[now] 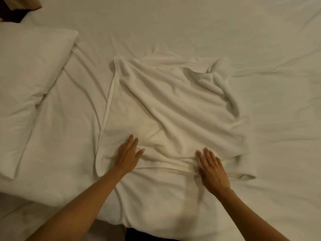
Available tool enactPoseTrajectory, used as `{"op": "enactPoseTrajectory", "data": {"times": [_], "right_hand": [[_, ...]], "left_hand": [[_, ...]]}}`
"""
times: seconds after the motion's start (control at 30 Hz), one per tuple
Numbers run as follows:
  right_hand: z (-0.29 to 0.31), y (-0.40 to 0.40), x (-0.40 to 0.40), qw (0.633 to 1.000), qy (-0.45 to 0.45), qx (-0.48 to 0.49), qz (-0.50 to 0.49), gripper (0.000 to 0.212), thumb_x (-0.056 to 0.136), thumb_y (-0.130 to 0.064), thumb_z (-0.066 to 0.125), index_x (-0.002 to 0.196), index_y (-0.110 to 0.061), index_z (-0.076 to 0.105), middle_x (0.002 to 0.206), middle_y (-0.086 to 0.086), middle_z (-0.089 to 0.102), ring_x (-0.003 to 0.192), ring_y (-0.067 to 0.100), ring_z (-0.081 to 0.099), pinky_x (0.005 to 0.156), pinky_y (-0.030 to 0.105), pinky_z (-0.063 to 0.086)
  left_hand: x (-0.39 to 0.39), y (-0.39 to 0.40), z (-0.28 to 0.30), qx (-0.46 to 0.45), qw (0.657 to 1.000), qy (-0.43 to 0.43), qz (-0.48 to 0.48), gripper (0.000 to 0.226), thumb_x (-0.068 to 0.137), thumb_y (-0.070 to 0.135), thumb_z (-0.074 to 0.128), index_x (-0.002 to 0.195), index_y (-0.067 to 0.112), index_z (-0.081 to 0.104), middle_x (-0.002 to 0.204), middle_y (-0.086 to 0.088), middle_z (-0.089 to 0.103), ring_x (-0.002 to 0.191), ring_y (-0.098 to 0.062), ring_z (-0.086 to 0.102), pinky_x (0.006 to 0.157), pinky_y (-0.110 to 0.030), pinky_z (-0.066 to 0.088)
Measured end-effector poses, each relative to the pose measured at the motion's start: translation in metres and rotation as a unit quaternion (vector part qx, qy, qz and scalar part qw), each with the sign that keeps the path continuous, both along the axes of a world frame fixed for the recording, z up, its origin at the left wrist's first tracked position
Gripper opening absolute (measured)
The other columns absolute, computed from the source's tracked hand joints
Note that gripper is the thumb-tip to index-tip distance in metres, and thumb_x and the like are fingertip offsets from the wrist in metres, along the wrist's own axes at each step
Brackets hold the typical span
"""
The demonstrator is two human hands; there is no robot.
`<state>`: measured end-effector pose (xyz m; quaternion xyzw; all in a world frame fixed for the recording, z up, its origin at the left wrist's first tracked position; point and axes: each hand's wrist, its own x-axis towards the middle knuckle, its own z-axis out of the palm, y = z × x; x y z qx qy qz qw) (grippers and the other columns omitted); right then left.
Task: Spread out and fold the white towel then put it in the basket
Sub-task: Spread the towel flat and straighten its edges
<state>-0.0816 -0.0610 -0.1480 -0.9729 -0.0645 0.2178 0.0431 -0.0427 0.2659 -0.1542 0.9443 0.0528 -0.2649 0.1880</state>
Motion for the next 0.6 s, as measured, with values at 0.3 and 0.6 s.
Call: {"op": "enactPoseTrajectory", "data": {"times": [0.3, 0.6], "right_hand": [[-0.007, -0.117, -0.025, 0.998, 0.036, -0.047, 0.009, 0.066, 0.097, -0.047, -0.001, 0.141, -0.015, 0.036, 0.142, 0.019, 0.046, 0.127, 0.038, 0.049, 0.106, 0.045, 0.031], [-0.018, -0.147, -0.006, 0.996, -0.020, -0.074, 0.041, 0.059, 0.086, -0.029, 0.055, 0.141, -0.018, 0.037, 0.139, 0.017, 0.050, 0.130, 0.037, 0.044, 0.098, 0.054, 0.044]], "left_hand": [[-0.061, 0.040, -0.028, 0.170, 0.978, 0.021, -0.115, 0.078, 0.074, 0.043, 0.071, 0.136, 0.001, 0.047, 0.140, -0.021, 0.050, 0.119, -0.040, 0.058, 0.084, -0.059, 0.051], [-0.051, 0.061, -0.032, 0.266, 0.960, -0.035, -0.074, 0.074, 0.074, -0.013, 0.065, 0.142, -0.003, 0.038, 0.148, -0.024, 0.039, 0.129, -0.038, 0.049, 0.090, -0.056, 0.048]]}}
